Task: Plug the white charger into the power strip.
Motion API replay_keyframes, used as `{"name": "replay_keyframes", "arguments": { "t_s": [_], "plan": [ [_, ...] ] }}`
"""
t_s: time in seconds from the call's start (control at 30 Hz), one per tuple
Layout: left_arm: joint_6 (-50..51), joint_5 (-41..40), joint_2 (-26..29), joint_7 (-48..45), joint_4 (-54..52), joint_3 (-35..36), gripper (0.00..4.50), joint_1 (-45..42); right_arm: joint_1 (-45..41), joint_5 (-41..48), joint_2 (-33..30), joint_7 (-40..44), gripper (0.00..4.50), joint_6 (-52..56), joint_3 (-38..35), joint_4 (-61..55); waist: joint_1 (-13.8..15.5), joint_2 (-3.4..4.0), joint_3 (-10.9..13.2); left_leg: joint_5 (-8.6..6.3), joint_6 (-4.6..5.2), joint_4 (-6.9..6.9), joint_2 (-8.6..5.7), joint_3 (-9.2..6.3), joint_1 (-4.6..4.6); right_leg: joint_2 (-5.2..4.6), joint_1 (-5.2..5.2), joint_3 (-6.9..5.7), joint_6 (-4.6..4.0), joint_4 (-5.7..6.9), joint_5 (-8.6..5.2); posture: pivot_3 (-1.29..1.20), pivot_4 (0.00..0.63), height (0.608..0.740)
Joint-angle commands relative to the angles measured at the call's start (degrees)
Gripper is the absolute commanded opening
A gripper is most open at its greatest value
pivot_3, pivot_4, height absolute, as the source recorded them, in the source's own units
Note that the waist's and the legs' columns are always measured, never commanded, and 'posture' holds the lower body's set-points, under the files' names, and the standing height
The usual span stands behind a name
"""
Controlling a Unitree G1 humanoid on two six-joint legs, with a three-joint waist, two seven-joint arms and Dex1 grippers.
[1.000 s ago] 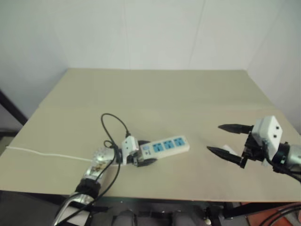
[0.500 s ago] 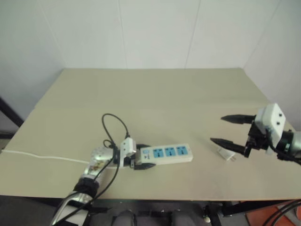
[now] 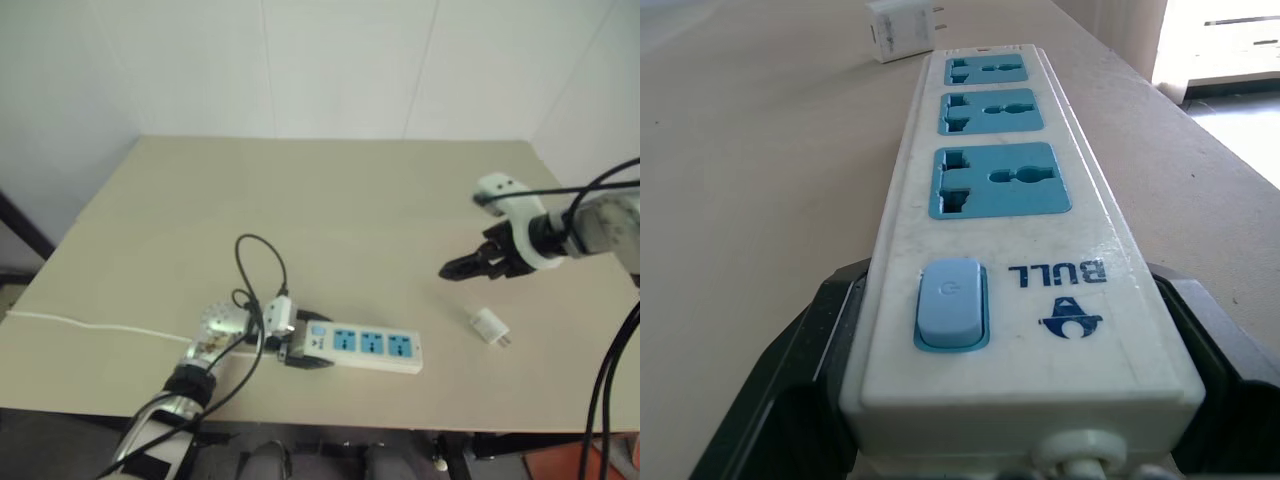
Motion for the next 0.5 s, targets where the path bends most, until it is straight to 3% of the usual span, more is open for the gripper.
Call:
{"name": "replay_keyframes", "arguments": {
  "t_s": [0.03,0.27,0.5],
  "plan": [
    [0.9,2.5,0.1,1.3,2.4,-1.4,3.34,1.5,-2.7,-2.9,-1.9,2.7,4.5,-1.3,5.5,1.1,0.0,0.0,0.0,0.0,0.0,0.0,0.0,0.0,0.0,0.01,0.0,0.0,0.0,0.02,0.0,0.0,0.15,0.74],
    [1.2,2.8,0.6,1.6,1.7,-1.8,3.34,2.2,-1.3,-7.8,-2.9,7.4,4.5,-6.2,13.3,2.8,-0.4,0.03,0.0,0.01,0.0,0.05,0.0,0.01,0.06,0.02,0.02,0.01,0.12,0.07,-0.02,0.0,0.15,0.74],
    [2.1,3.0,0.6,2.3,1.1,-1.9,3.34,2.5,1.6,-13.0,-2.1,10.9,4.5,-11.1,16.0,6.5,-0.5,0.06,0.0,0.01,0.0,0.08,-0.02,0.01,0.06,0.01,0.04,0.01,0.14,0.07,0.0,0.0,0.15,0.74]
  ]
}}
